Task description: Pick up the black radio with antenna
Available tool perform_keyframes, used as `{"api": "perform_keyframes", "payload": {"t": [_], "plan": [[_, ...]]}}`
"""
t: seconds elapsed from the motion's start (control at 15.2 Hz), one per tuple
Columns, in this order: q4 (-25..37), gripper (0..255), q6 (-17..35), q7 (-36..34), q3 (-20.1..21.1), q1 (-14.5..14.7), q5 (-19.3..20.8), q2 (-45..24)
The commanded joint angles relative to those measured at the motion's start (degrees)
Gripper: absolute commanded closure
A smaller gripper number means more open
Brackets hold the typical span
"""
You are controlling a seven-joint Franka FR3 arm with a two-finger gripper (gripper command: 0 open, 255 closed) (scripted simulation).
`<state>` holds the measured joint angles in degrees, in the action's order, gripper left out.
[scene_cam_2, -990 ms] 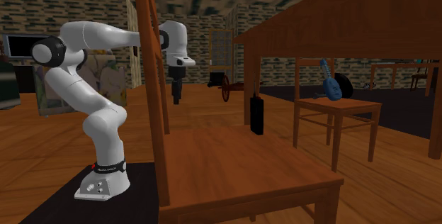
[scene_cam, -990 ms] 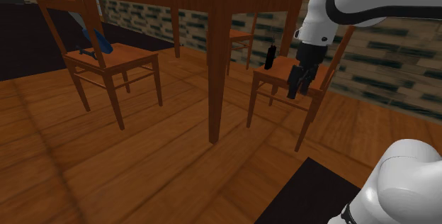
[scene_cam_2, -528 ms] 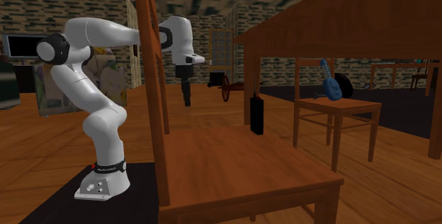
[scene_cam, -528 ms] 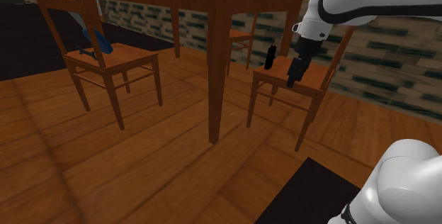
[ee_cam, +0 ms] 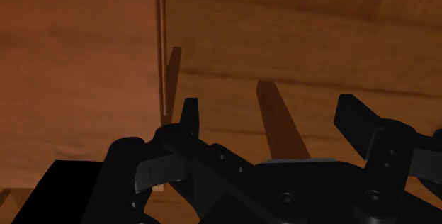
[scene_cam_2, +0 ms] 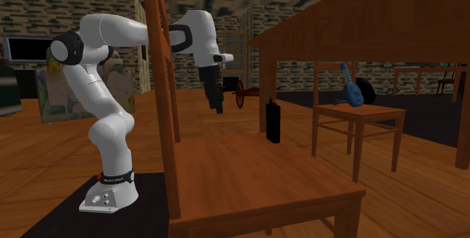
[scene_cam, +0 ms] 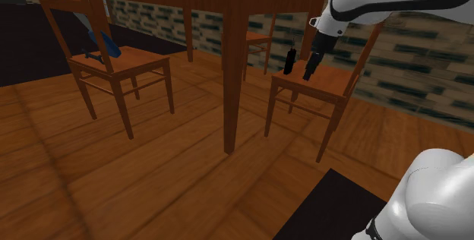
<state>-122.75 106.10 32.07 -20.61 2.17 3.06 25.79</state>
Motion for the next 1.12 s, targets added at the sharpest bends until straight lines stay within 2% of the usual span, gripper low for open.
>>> {"api": "perform_keyframes", "payload": {"t": [0.0, 0.33, 0.59, 0.79, 0.99, 1.06], "plan": [[3.5, 0, 1.4, 4.7, -2.5, 0.6, -0.8, -3.4], [12.7, 0, 3.9, 15.8, -7.9, 2.2, -5.3, -12.1], [21.7, 0, 4.2, 25.1, -11.7, 2.7, -11.4, -20.2], [29.8, 0, 3.0, 32.1, -13.9, 1.7, -17.4, -27.1], [39.2, 0, 0.6, 38.5, -14.9, -1.0, -24.2, -34.6], [40.2, 0, 0.2, 39.1, -14.9, -1.5, -24.8, -35.4]]}}
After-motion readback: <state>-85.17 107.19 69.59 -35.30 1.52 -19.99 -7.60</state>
